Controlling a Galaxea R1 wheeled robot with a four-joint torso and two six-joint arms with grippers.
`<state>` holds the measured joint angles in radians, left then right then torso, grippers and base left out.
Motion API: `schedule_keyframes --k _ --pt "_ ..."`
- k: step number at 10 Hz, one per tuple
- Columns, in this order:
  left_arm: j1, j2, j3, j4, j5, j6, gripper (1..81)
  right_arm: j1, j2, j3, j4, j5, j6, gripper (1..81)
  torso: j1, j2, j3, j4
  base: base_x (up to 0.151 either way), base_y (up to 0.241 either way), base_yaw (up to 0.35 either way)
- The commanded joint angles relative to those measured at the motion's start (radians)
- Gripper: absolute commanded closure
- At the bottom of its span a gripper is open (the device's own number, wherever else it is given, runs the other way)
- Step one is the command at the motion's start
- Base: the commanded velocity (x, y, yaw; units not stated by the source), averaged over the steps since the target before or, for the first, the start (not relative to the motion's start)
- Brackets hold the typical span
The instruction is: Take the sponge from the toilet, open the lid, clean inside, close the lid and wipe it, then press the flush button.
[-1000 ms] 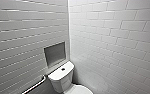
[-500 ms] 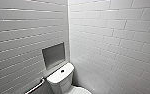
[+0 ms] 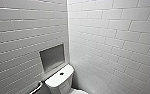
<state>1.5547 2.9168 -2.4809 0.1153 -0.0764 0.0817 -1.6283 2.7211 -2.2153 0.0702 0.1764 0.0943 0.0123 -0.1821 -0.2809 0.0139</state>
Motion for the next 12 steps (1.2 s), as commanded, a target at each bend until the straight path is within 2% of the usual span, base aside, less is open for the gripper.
schedule_keyframes --k 1,11,12 --pt "-0.026 -0.008 0.019 0.001 0.056 0.009 1.0 0.021 -0.018 0.011 0.0 -0.06 -0.004 81.1 0.0 0.0 0.0 0.0 0.111 0.0 0.0" --pt "-0.026 -0.011 0.025 0.003 0.058 0.009 1.0 0.023 -0.018 0.007 -0.003 -0.06 -0.004 81.1 0.0 0.0 0.0 0.0 0.111 0.0 0.0" --pt "-0.026 -0.013 0.026 0.003 0.06 0.009 1.0 0.021 -0.021 0.016 -0.004 -0.058 -0.004 81.1 0.0 0.0 0.0 0.0 0.0 0.0 0.0"
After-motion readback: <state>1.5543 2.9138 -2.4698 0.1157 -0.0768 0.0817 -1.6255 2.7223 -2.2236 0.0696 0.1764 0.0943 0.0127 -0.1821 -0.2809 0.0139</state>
